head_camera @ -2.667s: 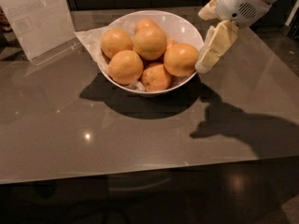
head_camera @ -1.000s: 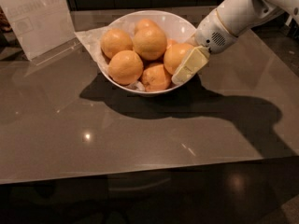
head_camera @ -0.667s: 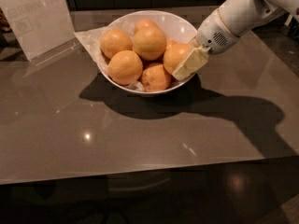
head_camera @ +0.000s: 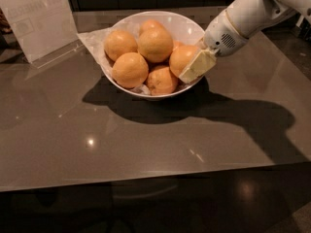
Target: Pick orange from white bowl
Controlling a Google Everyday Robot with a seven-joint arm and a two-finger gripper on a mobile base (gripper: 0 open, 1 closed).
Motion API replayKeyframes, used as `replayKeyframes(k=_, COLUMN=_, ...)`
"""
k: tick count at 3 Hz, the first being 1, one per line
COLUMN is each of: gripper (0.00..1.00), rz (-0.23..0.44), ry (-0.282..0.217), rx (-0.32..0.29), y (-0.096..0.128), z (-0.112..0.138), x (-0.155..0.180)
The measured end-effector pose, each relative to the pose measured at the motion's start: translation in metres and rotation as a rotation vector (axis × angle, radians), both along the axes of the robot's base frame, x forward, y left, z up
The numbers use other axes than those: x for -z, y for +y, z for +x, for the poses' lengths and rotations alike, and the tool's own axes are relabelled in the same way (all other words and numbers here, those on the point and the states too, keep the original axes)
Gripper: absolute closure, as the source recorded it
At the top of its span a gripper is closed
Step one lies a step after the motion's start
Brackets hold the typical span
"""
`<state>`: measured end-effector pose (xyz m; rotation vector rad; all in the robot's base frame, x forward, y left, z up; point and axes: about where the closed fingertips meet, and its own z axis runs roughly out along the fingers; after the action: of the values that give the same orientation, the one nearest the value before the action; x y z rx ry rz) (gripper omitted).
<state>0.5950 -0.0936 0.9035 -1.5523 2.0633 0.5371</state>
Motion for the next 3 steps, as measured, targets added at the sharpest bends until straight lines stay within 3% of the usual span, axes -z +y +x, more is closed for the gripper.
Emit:
replayKeyframes(k=1, gripper=1.0, rz=0.021, ry=-0.023, rx=-0.055, y=0.002, z=-0.011, x=-0.015)
replayKeyframes(k=2, gripper=1.0, rz=0.064, ry=-0.085, rx=-0.108, y=-0.007, z=-0.044, x=-0.05)
replayKeyframes(k=3, gripper=1.0, rz=0.124, ry=-0.136, rx=-0.111, y=-0.028, z=-0.082, x=-0.076)
